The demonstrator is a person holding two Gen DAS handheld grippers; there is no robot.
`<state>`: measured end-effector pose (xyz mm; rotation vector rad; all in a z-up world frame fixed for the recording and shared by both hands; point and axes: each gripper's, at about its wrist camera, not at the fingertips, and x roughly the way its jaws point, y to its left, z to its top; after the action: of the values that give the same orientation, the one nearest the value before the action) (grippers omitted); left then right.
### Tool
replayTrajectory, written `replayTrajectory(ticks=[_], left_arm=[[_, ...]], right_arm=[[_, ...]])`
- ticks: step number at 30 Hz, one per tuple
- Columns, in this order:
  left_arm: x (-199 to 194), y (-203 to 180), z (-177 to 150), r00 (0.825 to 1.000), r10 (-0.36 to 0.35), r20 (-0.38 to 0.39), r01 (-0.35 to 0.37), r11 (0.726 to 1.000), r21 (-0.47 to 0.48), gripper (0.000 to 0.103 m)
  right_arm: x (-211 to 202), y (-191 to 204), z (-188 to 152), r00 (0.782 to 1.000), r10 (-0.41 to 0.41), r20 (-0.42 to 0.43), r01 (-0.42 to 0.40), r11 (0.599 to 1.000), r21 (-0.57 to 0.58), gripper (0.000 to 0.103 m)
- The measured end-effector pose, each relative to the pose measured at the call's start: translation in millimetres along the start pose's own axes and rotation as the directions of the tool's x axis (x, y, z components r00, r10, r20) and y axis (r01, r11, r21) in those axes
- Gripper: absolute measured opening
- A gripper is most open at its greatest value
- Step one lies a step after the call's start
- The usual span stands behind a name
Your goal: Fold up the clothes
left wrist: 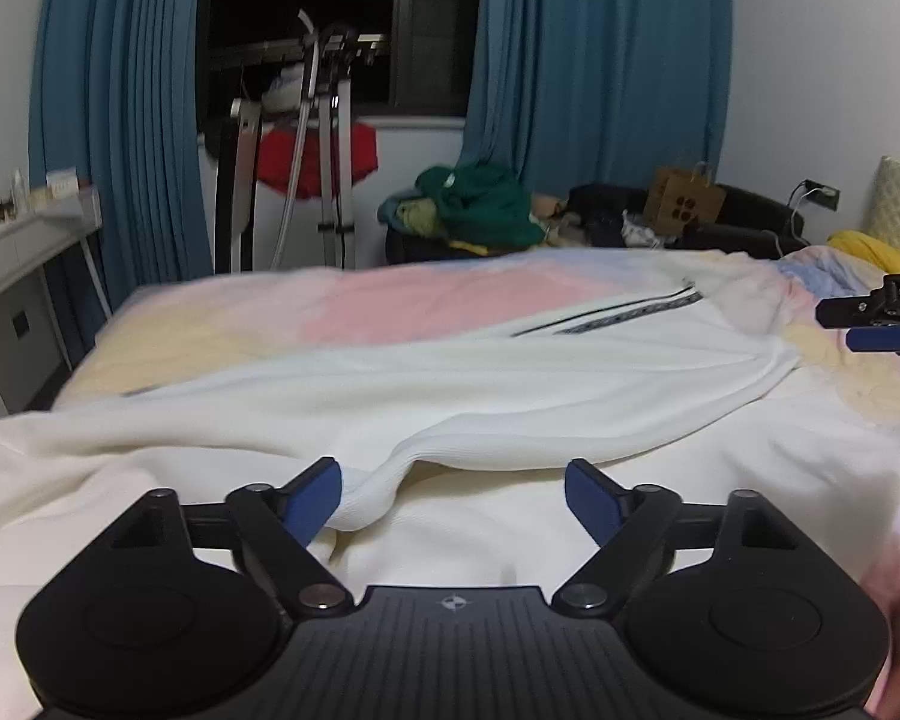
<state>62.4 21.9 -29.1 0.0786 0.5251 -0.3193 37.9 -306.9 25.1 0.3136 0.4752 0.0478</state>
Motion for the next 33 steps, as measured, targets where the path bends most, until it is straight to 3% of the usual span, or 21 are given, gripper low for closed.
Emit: replayTrajectory(ticks=[5, 11, 16, 20, 27, 30, 33], left_arm=[[-27.4, -15.2, -17.4, 1.000, 0.001, -0.006, -0.001, 1.000, 0.009, 0.087], [-44.7, -20.7, -37.5, 1.000, 0.023, -0.009, -0.023, 1.000, -0.002, 0.103], [-26.2, -13.4, -44.5, 0.997, 0.049, -0.057, -0.051, 0.998, -0.033, 0.103], [-6.2, 7.9, -43.9, 0.992, 0.079, -0.099, -0.089, 0.990, -0.111, 0.103], [-3.5, 59.9, -41.0, 0.975, 0.152, -0.159, -0.198, 0.923, -0.330, 0.102], [-9.6, 79.4, -32.0, 0.955, 0.229, -0.191, -0.286, 0.885, -0.367, 0.102], [-21.3, 103.9, -25.8, 0.943, 0.231, -0.242, -0.318, 0.839, -0.440, 0.102]], right_arm=[[-7.2, 11.0, -17.1, 1.000, 0.009, -0.007, -0.009, 0.993, -0.116, 0.086], [-3.8, 6.1, -22.1, 1.000, 0.017, 0.000, -0.017, 0.988, -0.154, 0.086], [2.1, -5.1, -24.5, 1.000, 0.013, -0.006, -0.013, 0.992, -0.127, 0.086], [12.0, -10.9, -27.4, 1.000, -0.014, -0.026, 0.011, 0.993, -0.119, 0.086], [23.0, -20.1, -31.3, 0.997, -0.044, -0.070, 0.038, 0.996, -0.086, 0.086], [22.1, -19.4, -31.4, 0.997, -0.046, -0.062, 0.041, 0.996, -0.082, 0.086], [22.0, -19.7, -31.4, 0.997, -0.049, -0.054, 0.044, 0.995, -0.088, 0.086]])
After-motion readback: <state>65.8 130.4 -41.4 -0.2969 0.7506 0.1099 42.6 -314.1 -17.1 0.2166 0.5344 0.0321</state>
